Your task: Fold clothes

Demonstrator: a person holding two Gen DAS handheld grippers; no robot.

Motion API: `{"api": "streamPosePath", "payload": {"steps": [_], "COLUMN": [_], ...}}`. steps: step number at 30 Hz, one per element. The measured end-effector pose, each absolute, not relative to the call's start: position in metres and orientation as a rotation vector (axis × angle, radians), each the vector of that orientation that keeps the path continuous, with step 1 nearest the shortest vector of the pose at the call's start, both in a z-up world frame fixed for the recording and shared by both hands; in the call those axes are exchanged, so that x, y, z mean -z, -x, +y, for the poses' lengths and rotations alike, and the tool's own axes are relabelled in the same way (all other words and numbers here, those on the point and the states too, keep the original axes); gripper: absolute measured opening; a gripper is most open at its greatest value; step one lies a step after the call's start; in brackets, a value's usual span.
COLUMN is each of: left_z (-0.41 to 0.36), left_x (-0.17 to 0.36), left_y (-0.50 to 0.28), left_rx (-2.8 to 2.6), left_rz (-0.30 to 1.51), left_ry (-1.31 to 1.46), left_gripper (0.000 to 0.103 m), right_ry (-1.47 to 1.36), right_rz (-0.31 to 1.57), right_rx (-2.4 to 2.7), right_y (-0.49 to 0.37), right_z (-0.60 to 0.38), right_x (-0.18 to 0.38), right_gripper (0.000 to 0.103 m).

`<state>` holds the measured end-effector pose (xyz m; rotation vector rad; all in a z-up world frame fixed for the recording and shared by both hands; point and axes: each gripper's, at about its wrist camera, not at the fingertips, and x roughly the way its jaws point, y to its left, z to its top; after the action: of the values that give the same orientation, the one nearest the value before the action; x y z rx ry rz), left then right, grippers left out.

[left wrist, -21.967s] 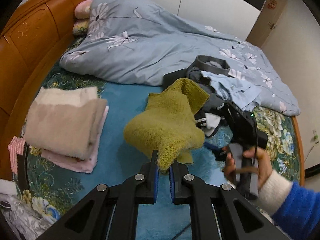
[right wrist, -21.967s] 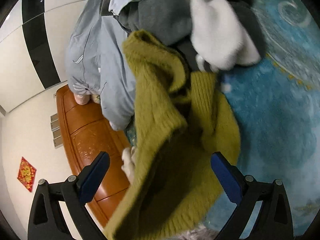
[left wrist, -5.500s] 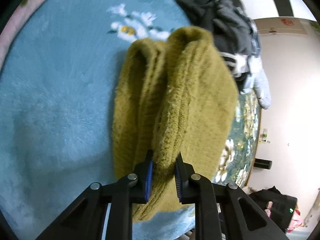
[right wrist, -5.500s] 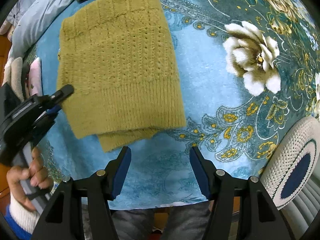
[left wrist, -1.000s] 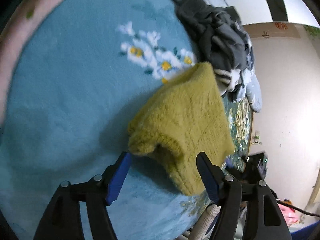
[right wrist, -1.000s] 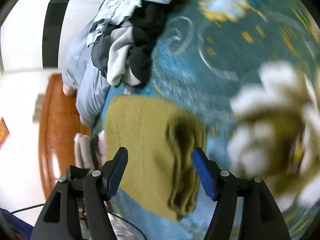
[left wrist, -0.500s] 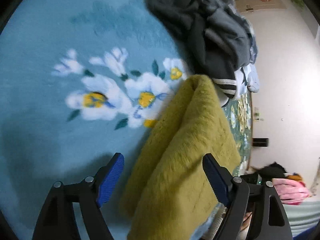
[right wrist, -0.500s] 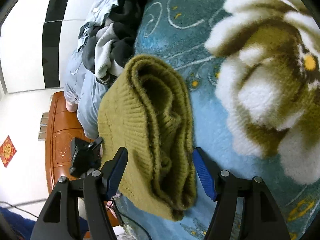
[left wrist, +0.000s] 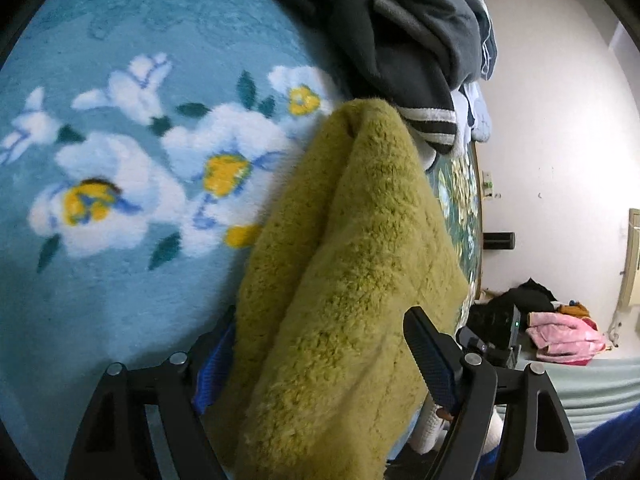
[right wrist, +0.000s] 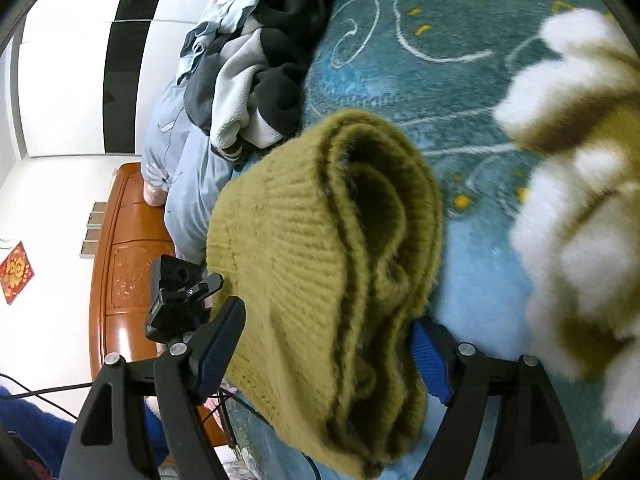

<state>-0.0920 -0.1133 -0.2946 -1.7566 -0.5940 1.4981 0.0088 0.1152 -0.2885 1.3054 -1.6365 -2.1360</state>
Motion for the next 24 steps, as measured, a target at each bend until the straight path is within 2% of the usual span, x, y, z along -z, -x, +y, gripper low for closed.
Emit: {"api": "streamPosePath", "payload": {"steps": [8,15,18,19,20,21,24], "left_z": [-0.115,-0.115,-0.113,-0.112,-0.112,-0.113,-0.115], "left_x": [0.297,0.296,0.295,0.294,0.295,0.295,0.297], "left_y": [0.098,0.102,0.102,0.102,0.102,0.102,0.102], "left_rx": [-1.446,-1.447,-1.472,-1.482,-1.49,-1.495,-1.484], "left_rz": [-0.602,-0.596,-0.558,-0.545,-0.54,-0.539,-0.572], "left_ry": [1.767,1.763,1.76,1.759,1.76,1.763,1.772], "left_gripper": [0.082,0.082,0.076,0.071,0.069,0.068,0.067], "right_ry": [-1.299,-1.18,-1.174,-1.181,-1.185,-1.192,-1.224], "right_rz": [-1.641,-1.647,-1.623,-1.622,-1.624,-1.633,-1.671], "right_rx": [2.098,2.061,2.051,2.046,2.043,2.04,2.044], "right_y": [-0.026,0.004,0.015,0.017,0.016,0.012,-0.002], "right_z": [0.104,0.102,0.101,0.101,0.101,0.102,0.106], "right_x": [0.286,0.292,0.293,0.293,0.293,0.293,0.29], "right_gripper": [0.081,0.08,0.078,0.076,0.071,0.068,0.068]}}
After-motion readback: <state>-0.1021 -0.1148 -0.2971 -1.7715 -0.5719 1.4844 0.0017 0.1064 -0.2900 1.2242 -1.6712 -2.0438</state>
